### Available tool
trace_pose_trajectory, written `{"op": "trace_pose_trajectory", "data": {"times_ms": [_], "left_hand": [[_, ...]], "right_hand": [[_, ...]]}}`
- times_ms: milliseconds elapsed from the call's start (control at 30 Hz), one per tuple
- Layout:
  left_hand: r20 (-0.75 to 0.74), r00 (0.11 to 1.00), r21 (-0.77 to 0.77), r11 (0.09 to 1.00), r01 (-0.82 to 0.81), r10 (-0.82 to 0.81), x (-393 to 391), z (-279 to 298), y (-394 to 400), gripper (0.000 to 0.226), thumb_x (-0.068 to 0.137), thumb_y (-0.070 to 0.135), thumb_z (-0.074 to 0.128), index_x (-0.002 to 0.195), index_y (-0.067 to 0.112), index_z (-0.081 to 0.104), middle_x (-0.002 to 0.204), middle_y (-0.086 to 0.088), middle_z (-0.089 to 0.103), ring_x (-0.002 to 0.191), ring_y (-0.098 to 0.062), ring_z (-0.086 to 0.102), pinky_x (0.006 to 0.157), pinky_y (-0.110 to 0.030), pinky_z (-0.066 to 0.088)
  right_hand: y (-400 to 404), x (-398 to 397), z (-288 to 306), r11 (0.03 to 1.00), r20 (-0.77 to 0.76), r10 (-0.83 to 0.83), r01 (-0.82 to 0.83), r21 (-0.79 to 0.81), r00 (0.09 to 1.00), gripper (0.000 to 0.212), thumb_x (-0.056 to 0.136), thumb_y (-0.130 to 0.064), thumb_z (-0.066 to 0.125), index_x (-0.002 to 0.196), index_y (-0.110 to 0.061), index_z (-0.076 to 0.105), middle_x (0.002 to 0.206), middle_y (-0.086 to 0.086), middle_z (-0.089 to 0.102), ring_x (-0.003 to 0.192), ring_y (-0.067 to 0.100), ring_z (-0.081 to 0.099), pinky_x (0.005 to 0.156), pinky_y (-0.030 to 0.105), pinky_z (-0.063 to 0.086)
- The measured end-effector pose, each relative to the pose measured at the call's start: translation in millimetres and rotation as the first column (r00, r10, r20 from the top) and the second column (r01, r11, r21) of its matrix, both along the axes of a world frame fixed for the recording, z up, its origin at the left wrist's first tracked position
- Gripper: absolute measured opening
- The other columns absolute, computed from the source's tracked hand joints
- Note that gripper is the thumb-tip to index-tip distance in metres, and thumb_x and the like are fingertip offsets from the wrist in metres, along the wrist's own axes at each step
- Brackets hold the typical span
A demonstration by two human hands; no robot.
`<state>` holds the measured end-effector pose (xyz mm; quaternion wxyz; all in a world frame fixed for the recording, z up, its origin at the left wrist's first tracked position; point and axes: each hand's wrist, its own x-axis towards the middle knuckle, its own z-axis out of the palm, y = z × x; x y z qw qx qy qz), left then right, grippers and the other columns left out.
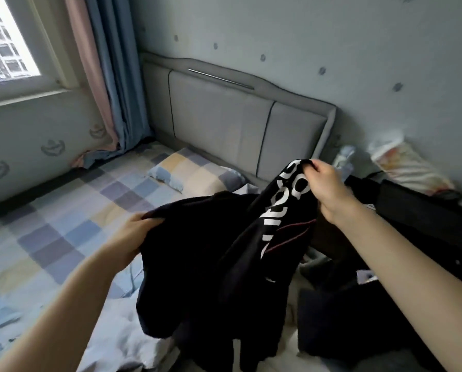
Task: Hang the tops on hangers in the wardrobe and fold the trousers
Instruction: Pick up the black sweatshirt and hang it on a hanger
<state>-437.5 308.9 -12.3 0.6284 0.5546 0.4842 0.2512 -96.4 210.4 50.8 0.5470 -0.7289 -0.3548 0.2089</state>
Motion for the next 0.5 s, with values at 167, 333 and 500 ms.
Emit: {"op": "trace_pose_trajectory", "data": {"times_ms": [167, 333, 500], "left_hand": [[-0.004, 0.988, 0.215, 0.965, -0.152, 0.156, 42, 42, 10, 0.012, 0.092, 0.014, 0.064, 0.089, 0.019, 0.074, 0.081, -0.001, 0.075, 0.066, -0.013, 0.069, 0.06, -0.024, 0.053], [0.085, 0.982, 0.163, 0.97, -0.18, 0.168, 91, 77, -3, 0.012, 0.092, 0.015, 0.059, 0.085, 0.008, 0.067, 0.046, 0.006, 0.058, 0.034, -0.007, 0.051, 0.035, -0.013, 0.035], [0.276, 0.945, -0.026, 0.985, -0.173, 0.174, 135, 127, -21, 0.011, 0.091, 0.015, 0.059, 0.081, 0.009, 0.061, 0.046, 0.002, 0.06, 0.04, -0.012, 0.059, 0.041, -0.018, 0.046]], "right_hand": [[-49, 54, 26, 0.999, 0.046, -0.014, 0.016, -0.045, 0.999, 0.021, 0.091, -0.021, 0.052, 0.078, -0.023, 0.068, 0.074, 0.0, 0.07, 0.071, 0.016, 0.067, 0.063, 0.03, 0.053], [-85, 78, 28, 0.99, 0.004, 0.041, -0.04, -0.134, 0.999, 0.023, 0.088, -0.006, 0.05, 0.078, -0.016, 0.068, 0.062, -0.004, 0.065, 0.058, 0.01, 0.06, 0.051, 0.018, 0.045], [-104, 87, 30, 0.925, 0.061, 0.054, -0.027, -0.38, 0.997, 0.018, 0.087, -0.003, 0.041, 0.074, -0.014, 0.047, 0.074, 0.009, 0.039, 0.07, 0.021, 0.039, 0.07, 0.033, 0.034]]}}
